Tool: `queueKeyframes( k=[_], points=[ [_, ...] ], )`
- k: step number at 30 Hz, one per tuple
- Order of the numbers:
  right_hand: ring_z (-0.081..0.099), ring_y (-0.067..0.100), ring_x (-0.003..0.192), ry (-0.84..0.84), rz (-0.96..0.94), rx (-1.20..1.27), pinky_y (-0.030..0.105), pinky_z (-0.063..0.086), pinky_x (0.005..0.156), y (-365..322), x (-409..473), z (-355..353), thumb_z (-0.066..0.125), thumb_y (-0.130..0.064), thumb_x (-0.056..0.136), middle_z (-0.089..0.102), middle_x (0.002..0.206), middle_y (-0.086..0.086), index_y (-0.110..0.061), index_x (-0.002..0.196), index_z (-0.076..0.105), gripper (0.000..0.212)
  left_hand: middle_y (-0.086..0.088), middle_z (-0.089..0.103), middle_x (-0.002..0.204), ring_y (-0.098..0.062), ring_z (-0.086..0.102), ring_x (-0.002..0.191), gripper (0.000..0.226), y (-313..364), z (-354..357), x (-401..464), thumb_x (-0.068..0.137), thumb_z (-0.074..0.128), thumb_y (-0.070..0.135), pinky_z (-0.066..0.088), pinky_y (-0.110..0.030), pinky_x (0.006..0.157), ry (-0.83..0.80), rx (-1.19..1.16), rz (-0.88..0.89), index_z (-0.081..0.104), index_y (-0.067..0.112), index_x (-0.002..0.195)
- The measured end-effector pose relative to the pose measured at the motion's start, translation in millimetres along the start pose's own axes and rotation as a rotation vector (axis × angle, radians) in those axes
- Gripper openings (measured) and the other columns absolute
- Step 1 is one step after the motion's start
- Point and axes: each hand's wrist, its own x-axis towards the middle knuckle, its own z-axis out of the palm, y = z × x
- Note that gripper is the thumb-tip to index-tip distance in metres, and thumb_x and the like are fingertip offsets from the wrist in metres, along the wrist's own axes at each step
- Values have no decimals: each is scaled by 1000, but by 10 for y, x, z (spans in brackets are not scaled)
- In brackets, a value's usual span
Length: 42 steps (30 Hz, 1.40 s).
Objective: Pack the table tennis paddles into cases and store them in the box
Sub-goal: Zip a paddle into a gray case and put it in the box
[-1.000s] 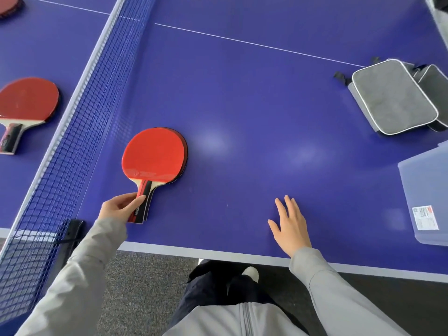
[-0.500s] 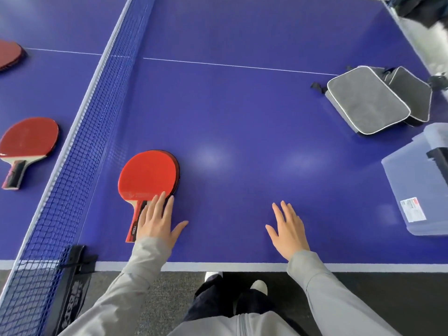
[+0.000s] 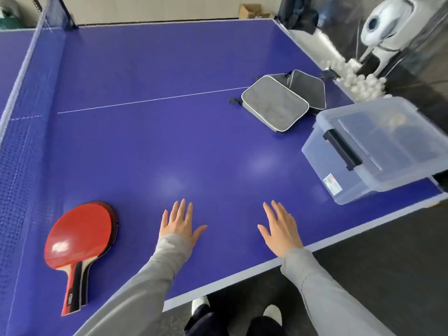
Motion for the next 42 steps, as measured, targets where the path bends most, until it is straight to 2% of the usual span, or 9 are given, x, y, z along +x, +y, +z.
queueKeyframes(
  k=[7,13,16,21,26,33,39,42],
  points=[
    [5,23,147,106,-22,53,41,15,119,697,118,-469,35,-45,98,9,159,3,-24,150,8,62,3,-3,160,-15,-5,147,76,839,-432,281,91,19,65,0,-38,118,97,-12,3,1,22,151],
    [6,22,147,230,-151,10,41,13,119,1378,231,-968,34,-43,99,13,158,4,-21,150,11,60,3,-1,160,-14,-4,147,76,1587,-774,390,91,19,65,1,-38,119,171,-59,-94,3,21,151],
    [9,23,146,296,-215,-25,41,16,117,1715,319,-1257,34,-43,98,18,156,5,-20,150,15,60,3,3,160,-13,-2,147,76,1951,-976,444,90,23,65,2,-37,119,231,-122,-136,6,21,151],
    [15,23,144,337,-230,-85,40,17,115,2259,535,-1637,35,-41,98,25,153,7,-18,148,20,58,4,10,159,-13,1,146,76,2242,-1206,475,90,25,65,3,-35,119,321,-189,-214,12,21,151],
    [15,23,144,324,-205,-75,41,17,116,2553,946,-1884,33,-42,98,24,154,5,-19,148,21,56,5,12,158,-13,2,146,75,2427,-1352,714,90,27,64,5,-36,119,321,-213,-245,14,21,150],
    [22,23,143,344,-179,-88,39,21,114,2824,1757,-2109,35,-43,98,32,151,6,-17,147,26,57,4,17,157,-14,5,146,73,2985,-1543,1634,91,29,62,10,-35,118,300,-315,-193,17,20,149],
    [30,22,138,321,-171,-118,38,27,111,2999,2335,-2242,38,-43,97,39,145,4,-16,146,29,56,2,33,151,-17,21,142,66,3482,-1633,2287,92,34,59,21,-35,112,275,-449,-118,29,19,145],
    [25,20,141,291,-162,-102,36,24,112,3029,2617,-2319,37,-42,98,35,148,4,-17,146,28,55,2,40,145,-20,31,136,66,3751,-1714,2551,91,34,62,26,-36,107,211,-515,-70,34,21,142]
  ],
)
